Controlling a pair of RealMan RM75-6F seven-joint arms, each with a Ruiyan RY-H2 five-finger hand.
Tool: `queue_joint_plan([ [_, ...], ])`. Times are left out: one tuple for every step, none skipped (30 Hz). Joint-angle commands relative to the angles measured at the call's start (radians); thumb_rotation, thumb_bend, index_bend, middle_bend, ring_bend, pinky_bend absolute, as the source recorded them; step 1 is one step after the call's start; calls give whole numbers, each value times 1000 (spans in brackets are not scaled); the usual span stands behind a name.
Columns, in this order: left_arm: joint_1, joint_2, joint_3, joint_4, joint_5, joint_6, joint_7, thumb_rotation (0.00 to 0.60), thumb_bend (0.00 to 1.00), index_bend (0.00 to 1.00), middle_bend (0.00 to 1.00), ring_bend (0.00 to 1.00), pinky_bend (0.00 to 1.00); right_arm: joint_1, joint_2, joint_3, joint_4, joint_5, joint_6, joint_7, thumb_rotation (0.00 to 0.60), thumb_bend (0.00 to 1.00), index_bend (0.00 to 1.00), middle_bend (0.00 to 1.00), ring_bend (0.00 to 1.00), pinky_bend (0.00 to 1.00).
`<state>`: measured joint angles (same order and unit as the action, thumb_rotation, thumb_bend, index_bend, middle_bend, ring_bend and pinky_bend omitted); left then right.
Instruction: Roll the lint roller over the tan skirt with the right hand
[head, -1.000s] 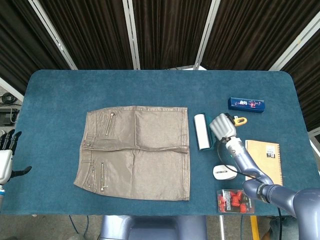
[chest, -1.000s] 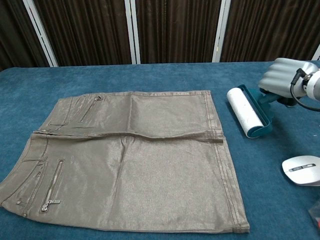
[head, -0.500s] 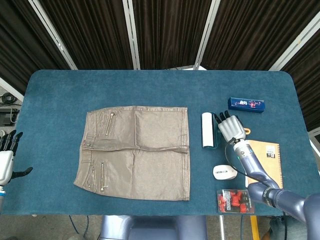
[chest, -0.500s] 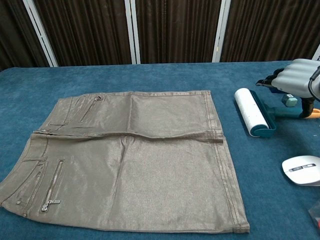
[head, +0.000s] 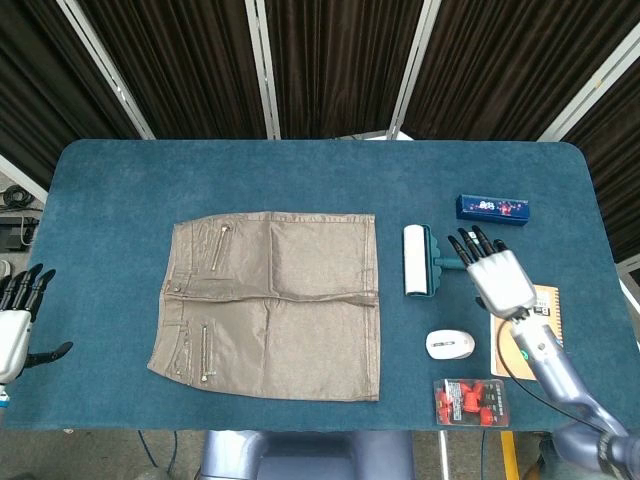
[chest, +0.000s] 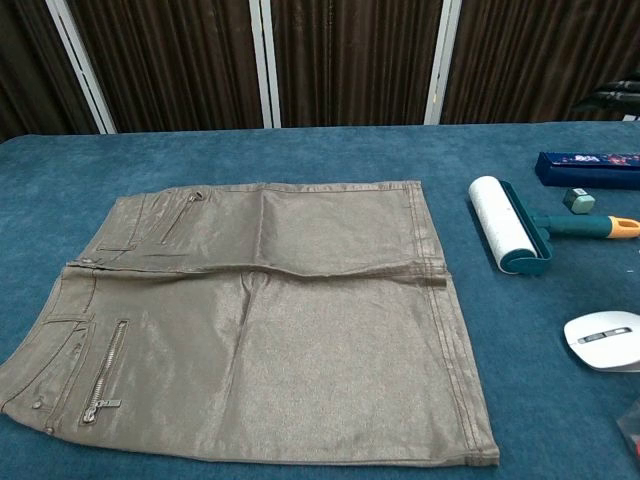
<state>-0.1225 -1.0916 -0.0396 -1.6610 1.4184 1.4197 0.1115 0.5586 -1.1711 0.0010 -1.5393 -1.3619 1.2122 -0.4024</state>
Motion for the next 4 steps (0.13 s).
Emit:
queue_joint_plan([
  [8, 3, 10, -5, 21, 16, -1, 600, 0, 0, 0, 0, 0, -121, 91, -63, -73, -141, 150, 198, 600, 0, 0, 0, 0, 13],
  [12, 4, 13, -6, 31, 25, 0, 600, 0, 0, 0, 0, 0, -145, 96, -72, -74, -151, 177, 210, 600, 0, 0, 0, 0, 1],
  [15, 4, 15, -6, 37, 31, 0, 600, 0, 0, 0, 0, 0, -160, 95, -75, -74, -154, 193, 213, 600, 0, 0, 0, 0, 0],
  [17, 4, 17, -6, 42, 37, 1, 600, 0, 0, 0, 0, 0, -175, 92, -77, -73, -156, 210, 216, 600, 0, 0, 0, 0, 0],
])
